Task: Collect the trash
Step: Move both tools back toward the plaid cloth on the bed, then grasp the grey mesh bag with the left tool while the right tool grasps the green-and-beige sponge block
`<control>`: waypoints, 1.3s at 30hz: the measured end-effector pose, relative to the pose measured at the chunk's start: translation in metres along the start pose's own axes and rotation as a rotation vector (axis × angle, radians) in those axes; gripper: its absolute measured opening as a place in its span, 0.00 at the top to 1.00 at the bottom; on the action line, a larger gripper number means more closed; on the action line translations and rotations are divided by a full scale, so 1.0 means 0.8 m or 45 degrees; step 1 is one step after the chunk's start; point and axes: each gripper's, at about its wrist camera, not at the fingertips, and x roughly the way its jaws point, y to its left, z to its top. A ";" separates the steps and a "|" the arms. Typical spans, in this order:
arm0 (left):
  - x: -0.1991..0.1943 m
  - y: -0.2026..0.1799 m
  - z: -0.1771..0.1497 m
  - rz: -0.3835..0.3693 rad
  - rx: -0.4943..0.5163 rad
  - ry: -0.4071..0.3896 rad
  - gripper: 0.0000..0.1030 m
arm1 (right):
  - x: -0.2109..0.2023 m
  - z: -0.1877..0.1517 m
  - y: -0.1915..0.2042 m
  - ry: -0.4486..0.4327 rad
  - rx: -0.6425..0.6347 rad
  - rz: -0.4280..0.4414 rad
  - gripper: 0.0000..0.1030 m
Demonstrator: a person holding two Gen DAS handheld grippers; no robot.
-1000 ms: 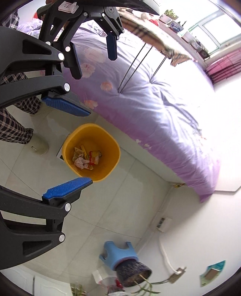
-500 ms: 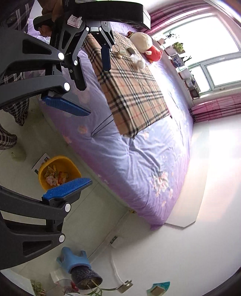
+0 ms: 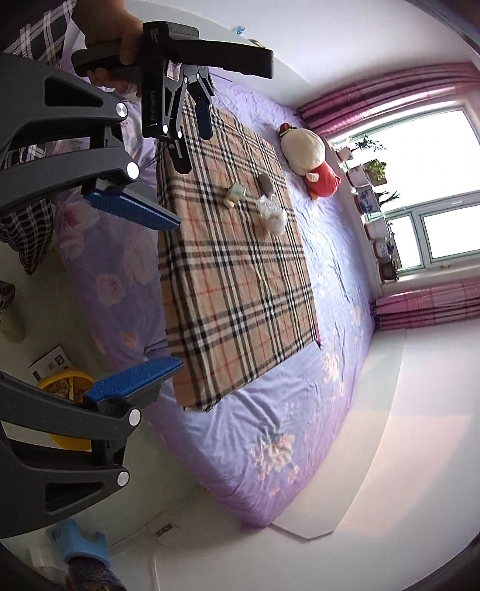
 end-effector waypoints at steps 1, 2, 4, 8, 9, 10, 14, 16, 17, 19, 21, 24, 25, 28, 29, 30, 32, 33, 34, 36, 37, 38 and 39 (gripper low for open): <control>-0.001 0.013 0.001 0.018 -0.019 -0.001 0.10 | 0.007 0.003 0.007 0.005 -0.009 0.016 0.30; 0.000 0.026 0.003 0.034 -0.037 -0.002 0.10 | 0.015 0.007 0.015 0.009 -0.023 0.031 0.30; 0.002 0.050 0.007 0.061 -0.066 -0.001 0.10 | 0.033 0.015 0.032 0.020 -0.047 0.060 0.30; 0.015 0.094 0.022 0.112 -0.095 0.004 0.10 | 0.073 0.029 0.070 0.054 -0.094 0.103 0.27; 0.020 0.104 0.027 0.119 -0.101 0.007 0.10 | 0.082 0.032 0.080 0.059 -0.108 0.115 0.26; 0.026 0.115 0.032 0.126 -0.108 0.008 0.10 | 0.093 0.036 0.090 0.062 -0.122 0.127 0.26; 0.057 0.153 0.055 0.146 -0.127 0.037 0.10 | 0.136 0.049 0.123 0.103 -0.148 0.194 0.26; 0.073 0.168 0.066 0.154 -0.123 0.053 0.10 | 0.161 0.055 0.133 0.136 -0.146 0.228 0.26; 0.081 0.175 0.071 0.156 -0.121 0.062 0.10 | 0.174 0.057 0.138 0.155 -0.145 0.234 0.26; 0.096 0.187 0.081 0.155 -0.124 0.082 0.10 | 0.198 0.061 0.146 0.193 -0.150 0.245 0.26; 0.107 0.197 0.088 0.154 -0.126 0.096 0.10 | 0.219 0.065 0.154 0.223 -0.172 0.233 0.26; 0.121 0.207 0.098 0.148 -0.119 0.107 0.11 | 0.246 0.065 0.164 0.272 -0.222 0.201 0.32; 0.124 0.208 0.102 0.147 -0.108 0.107 0.11 | 0.255 0.064 0.166 0.284 -0.245 0.178 0.35; 0.136 0.208 0.111 0.131 -0.073 0.109 0.16 | 0.278 0.062 0.168 0.316 -0.272 0.138 0.38; 0.143 0.209 0.114 0.127 -0.064 0.116 0.17 | 0.283 0.061 0.168 0.323 -0.281 0.130 0.38; 0.149 0.209 0.117 0.129 -0.055 0.122 0.18 | 0.288 0.060 0.170 0.324 -0.296 0.120 0.38; 0.158 0.211 0.123 0.131 -0.040 0.133 0.19 | 0.291 0.061 0.176 0.307 -0.338 0.105 0.38; 0.162 0.211 0.126 0.136 -0.031 0.128 0.19 | 0.293 0.062 0.179 0.308 -0.351 0.102 0.38; 0.165 0.211 0.130 0.133 -0.022 0.126 0.19 | 0.294 0.064 0.182 0.307 -0.362 0.095 0.44; 0.171 0.213 0.140 0.131 -0.016 0.128 0.22 | 0.296 0.067 0.185 0.307 -0.371 0.081 0.52; 0.174 0.214 0.145 0.134 -0.016 0.127 0.23 | 0.297 0.068 0.185 0.310 -0.363 0.074 0.54; 0.177 0.216 0.150 0.136 -0.018 0.126 0.24 | 0.298 0.069 0.186 0.313 -0.360 0.069 0.57; 0.180 0.218 0.153 0.136 -0.019 0.125 0.26 | 0.298 0.070 0.187 0.315 -0.359 0.068 0.58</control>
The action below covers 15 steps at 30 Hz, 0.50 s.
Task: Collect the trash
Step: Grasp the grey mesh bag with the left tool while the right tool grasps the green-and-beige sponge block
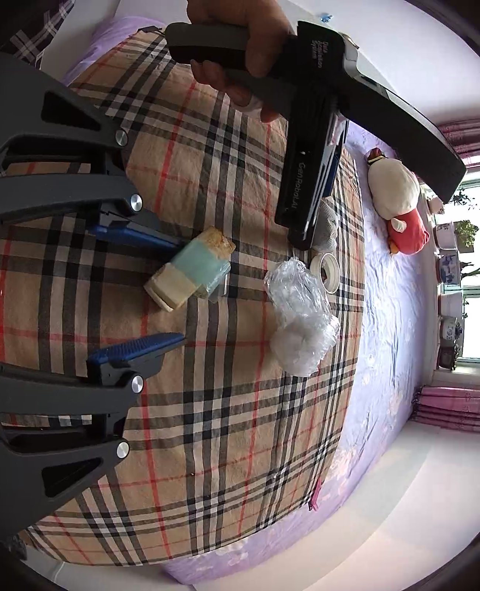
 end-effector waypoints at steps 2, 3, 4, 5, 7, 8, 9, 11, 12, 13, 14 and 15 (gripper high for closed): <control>0.003 0.002 0.006 -0.003 0.004 -0.004 0.29 | 0.001 0.002 0.001 0.002 -0.002 -0.001 0.60; 0.004 0.004 0.006 -0.007 0.007 -0.005 0.31 | 0.000 0.002 0.002 0.003 -0.001 0.000 0.61; 0.003 0.003 0.007 -0.012 0.012 -0.008 0.36 | 0.000 0.002 0.002 0.005 0.002 0.005 0.63; 0.002 0.002 0.007 -0.018 0.023 -0.010 0.40 | 0.000 0.003 0.004 0.007 0.003 0.009 0.70; -0.001 -0.003 0.005 -0.026 0.047 -0.010 0.50 | 0.001 0.006 0.006 0.014 -0.006 0.025 0.79; -0.002 -0.004 0.003 -0.026 0.049 -0.009 0.51 | 0.002 0.007 0.007 0.018 -0.012 0.024 0.79; -0.003 -0.003 0.002 -0.028 0.047 -0.008 0.54 | 0.002 0.007 0.007 0.020 -0.012 0.029 0.79; -0.006 -0.003 -0.001 -0.028 0.038 -0.001 0.57 | 0.002 0.006 0.007 0.020 -0.005 0.034 0.79; -0.007 -0.003 -0.002 -0.032 0.030 0.003 0.58 | 0.004 0.007 0.006 0.021 0.001 0.038 0.79; -0.008 -0.001 -0.004 -0.034 0.027 0.006 0.58 | 0.003 0.007 0.005 0.022 0.006 0.043 0.79; -0.010 -0.002 -0.006 -0.032 0.028 0.008 0.58 | 0.004 0.007 0.003 0.025 0.009 0.047 0.79; -0.012 -0.002 -0.010 -0.031 0.030 0.009 0.58 | 0.004 0.008 0.003 0.026 0.011 0.049 0.79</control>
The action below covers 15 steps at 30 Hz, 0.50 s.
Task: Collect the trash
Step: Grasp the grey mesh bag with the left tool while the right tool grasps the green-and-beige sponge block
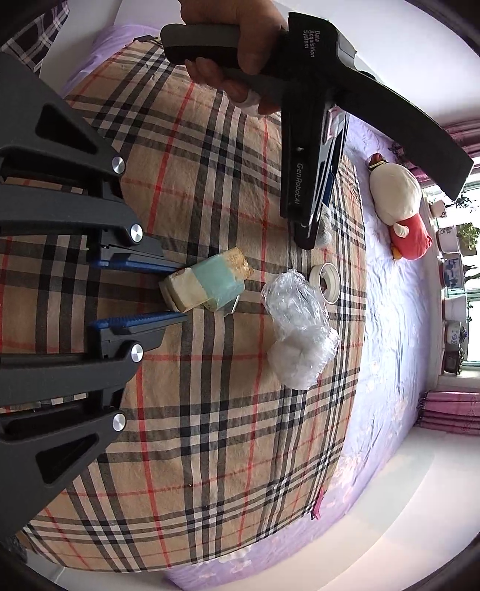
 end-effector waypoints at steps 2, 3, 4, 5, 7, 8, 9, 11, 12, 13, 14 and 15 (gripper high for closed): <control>-0.003 -0.002 -0.006 0.000 0.001 0.003 0.58 | -0.001 -0.001 -0.001 0.002 0.001 0.002 0.79; -0.005 -0.003 -0.008 0.001 0.000 0.005 0.58 | -0.001 -0.002 -0.001 0.004 0.000 0.003 0.79; -0.007 -0.003 -0.011 -0.001 -0.003 0.006 0.58 | -0.001 -0.002 -0.002 0.004 0.000 0.001 0.79; -0.010 -0.004 -0.015 -0.002 -0.005 0.007 0.58 | -0.003 -0.005 -0.004 0.005 0.001 0.001 0.79; -0.014 -0.006 -0.023 0.002 -0.008 0.013 0.59 | -0.006 -0.009 -0.006 0.004 0.009 -0.010 0.79; -0.017 -0.007 -0.028 0.001 -0.014 0.014 0.58 | -0.008 -0.012 -0.011 0.003 0.024 -0.016 0.79; -0.020 -0.009 -0.033 0.001 -0.021 0.015 0.58 | -0.010 -0.015 -0.016 0.001 0.045 -0.024 0.79; -0.029 -0.012 -0.046 0.001 -0.029 0.017 0.58 | -0.015 -0.021 -0.028 -0.004 0.091 -0.046 0.79; -0.033 -0.014 -0.052 -0.001 -0.031 0.017 0.58 | -0.019 -0.025 -0.035 -0.008 0.120 -0.050 0.79; -0.038 -0.017 -0.060 -0.004 -0.029 0.017 0.58 | -0.022 -0.029 -0.042 -0.013 0.144 -0.066 0.79; -0.042 -0.020 -0.067 -0.004 -0.021 0.018 0.58 | -0.026 -0.034 -0.048 -0.017 0.170 -0.077 0.79; -0.047 -0.024 -0.074 -0.002 -0.014 0.018 0.58 | -0.029 -0.037 -0.055 -0.022 0.198 -0.079 0.79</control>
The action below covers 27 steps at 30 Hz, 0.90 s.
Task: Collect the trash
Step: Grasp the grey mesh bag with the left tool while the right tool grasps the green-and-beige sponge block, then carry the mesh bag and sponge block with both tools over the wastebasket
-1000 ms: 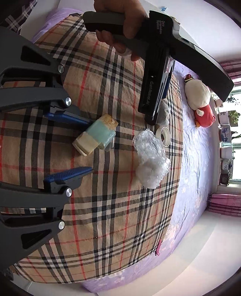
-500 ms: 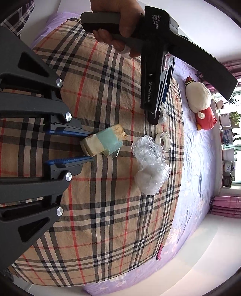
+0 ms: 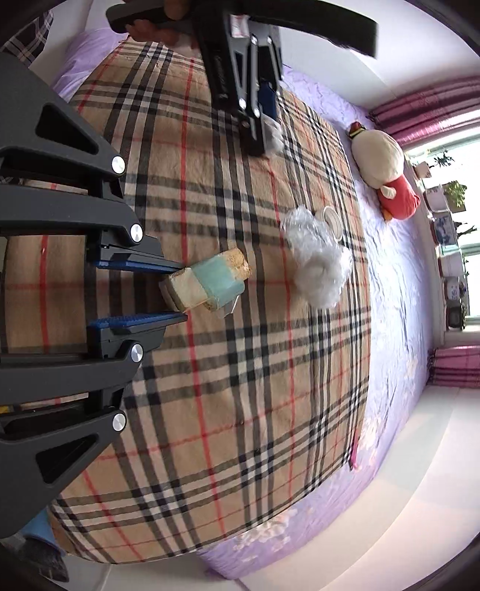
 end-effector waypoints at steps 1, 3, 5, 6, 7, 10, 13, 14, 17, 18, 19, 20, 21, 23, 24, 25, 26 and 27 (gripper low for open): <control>-0.004 -0.003 -0.007 0.000 0.003 0.001 0.58 | -0.003 -0.003 -0.007 -0.006 0.027 -0.009 0.79; -0.011 -0.007 -0.018 0.002 0.001 0.002 0.58 | -0.009 -0.010 -0.019 -0.019 0.067 -0.031 0.79; -0.016 -0.008 -0.027 0.007 -0.012 -0.003 0.58 | -0.013 -0.015 -0.028 -0.026 0.105 -0.045 0.79; -0.017 -0.009 -0.030 0.006 -0.019 -0.006 0.53 | -0.014 -0.017 -0.033 -0.031 0.123 -0.038 0.79; -0.018 -0.009 -0.033 0.008 -0.025 -0.014 0.50 | -0.015 -0.019 -0.036 -0.035 0.139 -0.028 0.78; -0.019 -0.010 -0.037 0.016 -0.042 -0.020 0.35 | -0.016 -0.018 -0.037 -0.032 0.138 -0.010 0.72; -0.019 -0.010 -0.040 0.021 -0.057 -0.024 0.29 | -0.016 -0.014 -0.033 -0.045 0.110 -0.038 0.48; -0.018 -0.011 -0.041 0.025 -0.050 -0.019 0.29 | -0.014 -0.012 -0.031 -0.047 0.096 -0.042 0.48; -0.017 -0.014 -0.044 0.041 -0.022 -0.035 0.28 | -0.003 0.000 -0.027 -0.035 0.048 -0.066 0.48; -0.017 -0.013 -0.043 0.040 -0.027 -0.039 0.29 | 0.001 0.003 -0.025 -0.027 0.036 -0.074 0.48; -0.016 -0.011 -0.041 0.043 -0.032 -0.041 0.31 | 0.005 0.006 -0.023 -0.022 0.023 -0.083 0.49; -0.016 -0.011 -0.040 0.041 -0.037 -0.045 0.32 | 0.006 0.008 -0.023 -0.018 0.014 -0.088 0.53; -0.016 -0.010 -0.039 0.042 -0.039 -0.049 0.37 | 0.006 0.010 -0.022 -0.015 0.012 -0.089 0.69; -0.016 -0.009 -0.038 0.045 -0.034 -0.060 0.44 | 0.005 0.010 -0.020 -0.012 0.023 -0.072 0.77; -0.017 -0.009 -0.039 0.041 -0.032 -0.062 0.50 | 0.004 0.008 -0.019 -0.013 0.023 -0.070 0.78; -0.018 -0.009 -0.038 0.040 -0.029 -0.060 0.55 | 0.003 0.006 -0.018 -0.012 0.026 -0.066 0.79; -0.019 -0.009 -0.037 0.034 -0.030 -0.056 0.56 | 0.002 0.005 -0.019 -0.010 0.037 -0.054 0.79; -0.019 -0.008 -0.037 0.030 -0.031 -0.055 0.57 | 0.001 0.003 -0.019 -0.007 0.045 -0.049 0.79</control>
